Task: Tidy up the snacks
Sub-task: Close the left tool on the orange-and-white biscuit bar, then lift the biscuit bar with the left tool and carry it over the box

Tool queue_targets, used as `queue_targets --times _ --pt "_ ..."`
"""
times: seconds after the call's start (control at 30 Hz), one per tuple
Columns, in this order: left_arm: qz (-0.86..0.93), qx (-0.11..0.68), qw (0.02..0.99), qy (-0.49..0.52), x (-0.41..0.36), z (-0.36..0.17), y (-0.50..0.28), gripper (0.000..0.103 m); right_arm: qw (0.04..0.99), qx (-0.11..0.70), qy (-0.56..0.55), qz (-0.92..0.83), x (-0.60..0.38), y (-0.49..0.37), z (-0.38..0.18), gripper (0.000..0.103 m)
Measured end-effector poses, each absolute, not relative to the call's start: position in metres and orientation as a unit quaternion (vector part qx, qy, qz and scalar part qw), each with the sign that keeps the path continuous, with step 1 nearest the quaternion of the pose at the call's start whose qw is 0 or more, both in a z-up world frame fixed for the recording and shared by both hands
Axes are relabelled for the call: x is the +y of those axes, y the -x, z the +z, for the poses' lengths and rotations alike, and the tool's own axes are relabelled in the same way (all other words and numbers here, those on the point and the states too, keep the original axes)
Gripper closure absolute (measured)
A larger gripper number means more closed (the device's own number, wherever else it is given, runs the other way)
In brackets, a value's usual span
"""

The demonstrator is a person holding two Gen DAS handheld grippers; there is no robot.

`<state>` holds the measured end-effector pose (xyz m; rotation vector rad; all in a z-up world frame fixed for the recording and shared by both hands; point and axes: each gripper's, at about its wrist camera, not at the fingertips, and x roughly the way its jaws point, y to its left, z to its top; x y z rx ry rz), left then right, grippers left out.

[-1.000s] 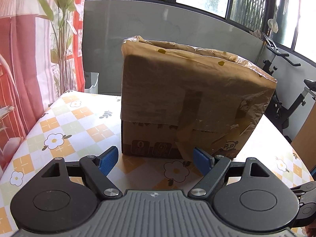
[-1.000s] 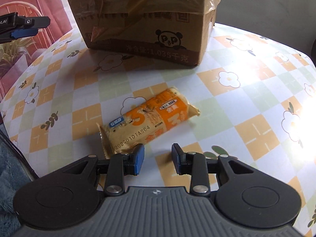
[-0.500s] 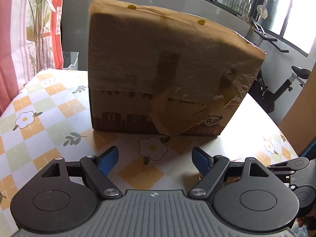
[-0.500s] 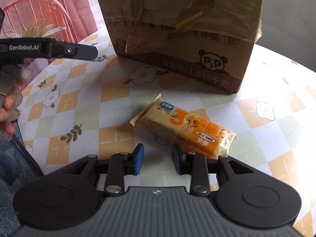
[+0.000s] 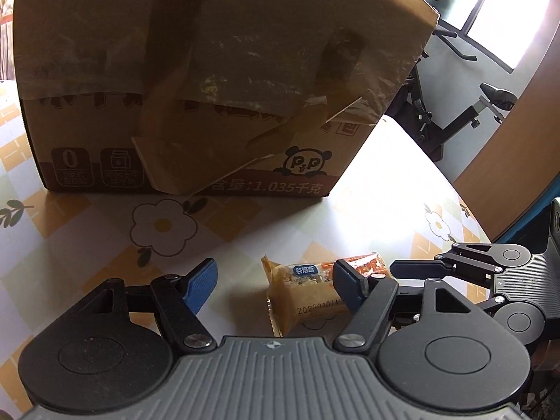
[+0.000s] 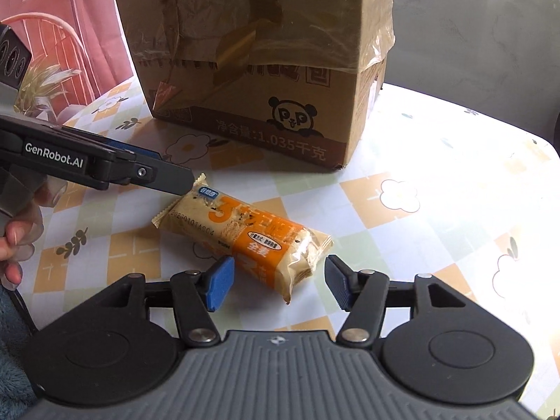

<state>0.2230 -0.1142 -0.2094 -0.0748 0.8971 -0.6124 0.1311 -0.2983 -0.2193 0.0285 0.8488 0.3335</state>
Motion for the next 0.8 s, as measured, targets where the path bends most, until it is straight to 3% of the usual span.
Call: queue_targets --times 0.27,0.4,0.8 --pt "-0.311 0.451 0.835 0.057 -0.130 -0.233 -0.227 0.032 0.897 0.406 -0.007 0.172 -0.292 -0.135 -0.226 0.041" --pt "-0.326 0.449 0.828 0.081 -0.126 -0.241 -0.227 0.044 0.898 0.404 -0.010 0.174 -0.292 -0.136 -0.227 0.044" --pt "-0.297 0.428 0.850 0.077 -0.111 -0.223 -0.222 0.046 0.900 0.398 -0.016 0.178 -0.277 -0.142 -0.219 0.048"
